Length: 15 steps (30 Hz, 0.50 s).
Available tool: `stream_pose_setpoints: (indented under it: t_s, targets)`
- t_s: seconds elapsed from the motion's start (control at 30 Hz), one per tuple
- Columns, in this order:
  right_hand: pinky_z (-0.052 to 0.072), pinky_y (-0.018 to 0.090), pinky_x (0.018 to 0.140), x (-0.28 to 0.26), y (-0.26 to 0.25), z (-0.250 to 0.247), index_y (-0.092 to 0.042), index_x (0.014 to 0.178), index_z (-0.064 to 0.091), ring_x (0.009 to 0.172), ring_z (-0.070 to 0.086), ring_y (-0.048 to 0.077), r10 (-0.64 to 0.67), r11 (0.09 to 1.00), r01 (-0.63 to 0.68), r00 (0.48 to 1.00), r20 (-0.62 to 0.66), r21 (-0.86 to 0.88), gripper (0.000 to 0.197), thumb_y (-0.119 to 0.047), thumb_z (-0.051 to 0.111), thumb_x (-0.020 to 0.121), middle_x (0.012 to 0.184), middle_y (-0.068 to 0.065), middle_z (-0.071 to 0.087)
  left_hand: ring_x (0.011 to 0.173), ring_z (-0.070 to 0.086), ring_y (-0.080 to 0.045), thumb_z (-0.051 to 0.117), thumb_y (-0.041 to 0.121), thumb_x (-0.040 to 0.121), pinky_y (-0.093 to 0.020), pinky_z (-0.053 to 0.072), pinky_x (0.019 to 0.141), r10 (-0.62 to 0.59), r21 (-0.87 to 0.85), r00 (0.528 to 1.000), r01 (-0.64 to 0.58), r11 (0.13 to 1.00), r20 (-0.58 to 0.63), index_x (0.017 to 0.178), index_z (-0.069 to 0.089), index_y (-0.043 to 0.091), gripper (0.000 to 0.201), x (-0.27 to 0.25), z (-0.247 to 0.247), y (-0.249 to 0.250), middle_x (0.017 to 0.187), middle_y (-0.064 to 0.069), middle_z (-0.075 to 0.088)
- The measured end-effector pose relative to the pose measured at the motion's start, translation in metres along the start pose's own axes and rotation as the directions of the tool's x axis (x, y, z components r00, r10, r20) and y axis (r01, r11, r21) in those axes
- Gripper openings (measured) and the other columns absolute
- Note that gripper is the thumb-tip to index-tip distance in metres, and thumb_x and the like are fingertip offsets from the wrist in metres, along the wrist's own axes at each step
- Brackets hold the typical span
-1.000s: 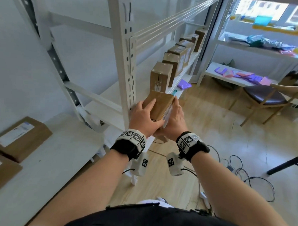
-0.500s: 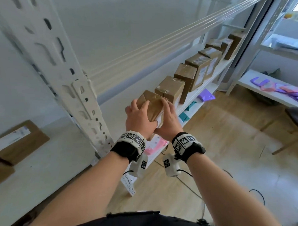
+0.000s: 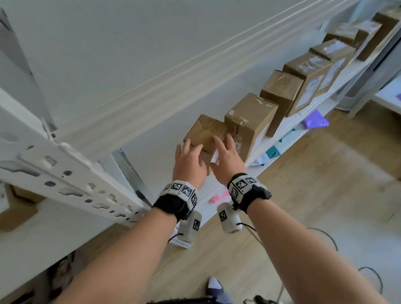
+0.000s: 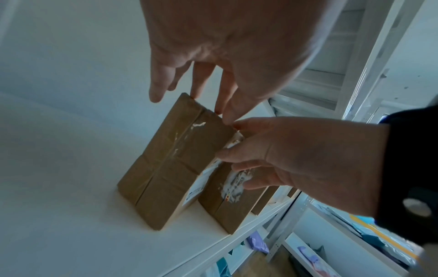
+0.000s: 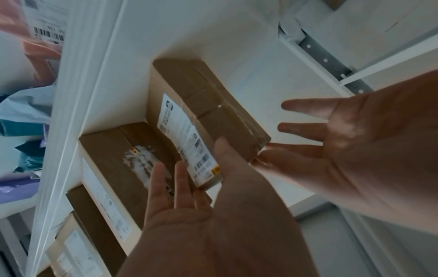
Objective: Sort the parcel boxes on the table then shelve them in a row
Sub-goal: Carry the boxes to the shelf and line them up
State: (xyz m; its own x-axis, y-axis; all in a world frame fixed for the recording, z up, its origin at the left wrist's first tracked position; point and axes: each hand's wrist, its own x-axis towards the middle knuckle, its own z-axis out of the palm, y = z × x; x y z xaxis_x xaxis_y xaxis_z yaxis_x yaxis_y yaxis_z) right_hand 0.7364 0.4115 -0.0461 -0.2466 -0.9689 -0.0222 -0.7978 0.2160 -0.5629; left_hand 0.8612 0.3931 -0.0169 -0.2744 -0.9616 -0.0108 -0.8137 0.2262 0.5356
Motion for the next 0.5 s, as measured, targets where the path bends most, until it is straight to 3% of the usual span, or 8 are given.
stream_pose_setpoints:
  t_s: [0.13, 0.3, 0.5]
  targets:
    - [0.049, 0.042, 0.095, -0.008, 0.007, 0.004, -0.020, 0.152, 0.024, 0.135, 0.042, 0.035, 0.052, 0.997, -0.046, 0.996, -0.076, 0.069, 0.084, -0.011, 0.071, 0.084, 0.159, 0.014, 0.018, 0.148, 0.018, -0.028, 0.059, 0.016, 0.094, -0.045, 0.027, 0.118, -0.019, -0.008, 1.000, 0.019, 1.000, 0.017, 0.151, 0.037, 0.020, 0.061, -0.008, 0.002, -0.003, 0.161, -0.010, 0.022]
    - [0.046, 0.042, 0.102, -0.025, 0.004, 0.002, -0.015, 0.152, 0.025, 0.135, 0.040, 0.033, 0.064, 0.995, -0.055, 0.993, -0.104, 0.084, 0.087, -0.014, 0.075, 0.081, 0.157, 0.013, 0.022, 0.143, 0.028, -0.025, 0.060, 0.020, 0.093, -0.040, 0.032, 0.113, 0.029, 0.009, 0.999, -0.029, 1.000, 0.031, 0.150, 0.038, 0.017, 0.061, -0.025, -0.006, -0.002, 0.155, -0.007, 0.034]
    - [0.052, 0.041, 0.092, -0.066, 0.000, 0.004, -0.015, 0.150, 0.027, 0.124, 0.049, 0.031, 0.086, 0.996, -0.087, 0.992, -0.094, -0.013, 0.089, -0.014, 0.078, 0.077, 0.147, 0.011, 0.034, 0.138, 0.034, -0.022, 0.064, 0.028, 0.092, -0.037, 0.038, 0.106, 0.103, 0.084, 0.990, -0.111, 0.990, 0.093, 0.148, 0.039, 0.021, 0.062, -0.062, -0.006, -0.011, 0.150, 0.000, 0.041]
